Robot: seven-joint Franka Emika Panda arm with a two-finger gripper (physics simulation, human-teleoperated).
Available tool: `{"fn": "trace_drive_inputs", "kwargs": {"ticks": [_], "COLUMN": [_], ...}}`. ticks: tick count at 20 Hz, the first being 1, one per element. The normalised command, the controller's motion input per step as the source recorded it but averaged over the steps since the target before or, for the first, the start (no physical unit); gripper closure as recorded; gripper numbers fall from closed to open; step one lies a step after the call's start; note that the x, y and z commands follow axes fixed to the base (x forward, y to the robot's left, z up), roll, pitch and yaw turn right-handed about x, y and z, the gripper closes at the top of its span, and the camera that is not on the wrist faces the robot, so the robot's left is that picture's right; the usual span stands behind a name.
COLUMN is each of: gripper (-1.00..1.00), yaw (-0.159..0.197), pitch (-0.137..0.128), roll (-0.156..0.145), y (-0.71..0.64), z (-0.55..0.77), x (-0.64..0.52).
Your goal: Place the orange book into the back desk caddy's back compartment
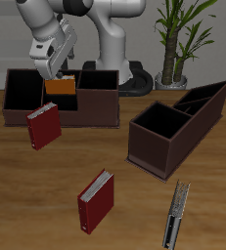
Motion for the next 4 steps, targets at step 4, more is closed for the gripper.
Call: {"fn": "trace_drive_inputs", "kwargs": {"ticks": [4], "gripper": [-1.0], "yaw": [-0.041], "pitch": [-0.018], "roll": [0.004], "y": [0.02], "z": [0.08], "x": [0.0]}}
